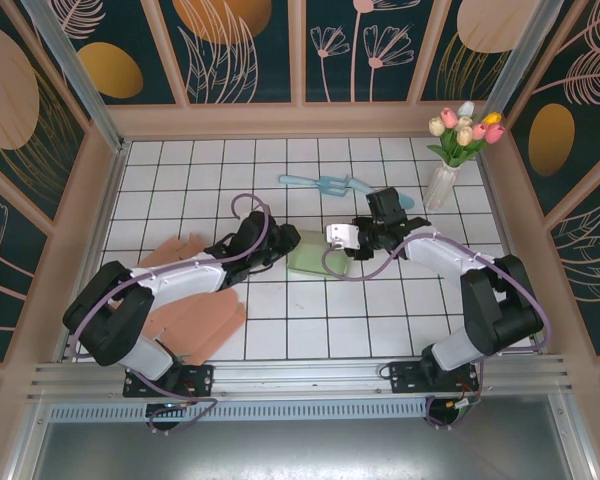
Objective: Fold the paper box
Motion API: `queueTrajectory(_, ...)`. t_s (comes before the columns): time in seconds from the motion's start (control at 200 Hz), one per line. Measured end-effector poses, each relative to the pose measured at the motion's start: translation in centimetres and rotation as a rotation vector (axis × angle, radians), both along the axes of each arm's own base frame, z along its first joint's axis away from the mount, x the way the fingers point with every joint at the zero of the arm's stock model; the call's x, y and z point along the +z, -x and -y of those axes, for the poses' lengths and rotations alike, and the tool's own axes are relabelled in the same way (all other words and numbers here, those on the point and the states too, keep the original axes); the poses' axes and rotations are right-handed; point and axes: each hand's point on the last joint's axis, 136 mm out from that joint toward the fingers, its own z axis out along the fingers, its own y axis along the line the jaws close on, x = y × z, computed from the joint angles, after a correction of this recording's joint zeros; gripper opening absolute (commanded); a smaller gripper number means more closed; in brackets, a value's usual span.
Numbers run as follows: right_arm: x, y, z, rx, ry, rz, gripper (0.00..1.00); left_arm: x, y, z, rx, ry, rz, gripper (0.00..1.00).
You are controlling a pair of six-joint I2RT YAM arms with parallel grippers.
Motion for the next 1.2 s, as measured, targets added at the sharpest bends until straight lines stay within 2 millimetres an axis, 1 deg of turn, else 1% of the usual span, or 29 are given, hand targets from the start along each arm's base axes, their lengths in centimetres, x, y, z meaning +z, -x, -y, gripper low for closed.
queueTrajectory(0.045,0.1,0.0,0.2,-0.006,0.015,0.007,0.43,0.1,0.1,0.0,0.002,-0.006,0.008,0.3)
queueTrajectory(0.095,0.5,0.0,0.4,-0.017,0.022,0.018,0.5,0.4,0.1,-0.2,0.006,-0.011,0.022,0.3)
queueTrajectory(0.215,1.9,-0.2,1.1,-0.045,0.047,0.075,0.51,0.6,0.7,-1.2,0.023,-0.022,0.045,0.31)
queueTrajectory(0.29,2.3,-0.2,1.6,-0.063,0.076,0.094,0.52,0.0,1.1,-2.0,0.037,-0.039,0.041,0.3)
queueTrajectory(0.42,2.1,-0.2,2.9,-0.1,0.137,0.096,0.54,-1.4,1.6,-2.8,0.053,-0.072,0.027,0.31)
queueTrajectory(0.45,2.2,-0.1,3.1,-0.107,0.147,0.098,0.56,-1.6,1.6,-3.0,0.057,-0.078,0.027,0.31)
queueTrajectory(0.505,2.5,-0.1,3.4,-0.129,0.151,0.1,0.6,-1.9,1.7,-3.3,0.065,-0.087,0.027,0.3)
queueTrajectory(0.56,3.2,-0.2,3.5,-0.158,0.133,0.106,0.6,-2.0,1.8,-3.6,0.075,-0.092,0.032,0.3)
queueTrajectory(0.656,5.2,-0.8,3.0,-0.268,0.031,0.097,0.61,-2.3,1.8,-4.1,0.091,-0.095,0.044,0.3)
queueTrajectory(0.746,8.3,-2.2,1.9,-0.458,-0.146,0.067,0.65,-2.6,1.9,-4.6,0.106,-0.101,0.052,0.29)
queueTrajectory(0.776,9.3,-2.7,1.6,-0.526,-0.213,0.051,0.67,-2.8,1.9,-4.7,0.111,-0.104,0.055,0.29)
queueTrajectory(0.821,10.9,-3.3,1.1,-0.628,-0.313,0.03,0.73,-3.0,2.0,-5.0,0.117,-0.108,0.056,0.29)
queueTrajectory(0.871,12.0,-3.5,0.6,-0.756,-0.424,-0.023,0.77,-3.2,2.0,-5.2,0.121,-0.111,0.057,0.29)
queueTrajectory(0.931,12.5,-3.2,0.2,-0.883,-0.523,-0.089,0.79,-3.3,2.1,-5.3,0.125,-0.11,0.062,0.29)
queueTrajectory(0.986,12.4,-2.6,-0.2,-1.001,-0.617,-0.175,0.79,-3.4,2.1,-5.5,0.131,-0.112,0.065,0.29)
queueTrajectory(1.056,11.1,-1.6,-0.3,-1.109,-0.692,-0.268,0.8,-3.6,2.2,-5.8,0.138,-0.117,0.067,0.29)
queueTrajectory(1.111,9.3,-0.4,-0.1,-1.179,-0.725,-0.336,0.81,-3.8,2.3,-6.0,0.141,-0.122,0.068,0.29)
queueTrajectory(1.201,5.4,2.1,0.3,-1.29,-0.74,-0.446,0.83,-4.2,2.6,-6.4,0.144,-0.13,0.064,0.29)
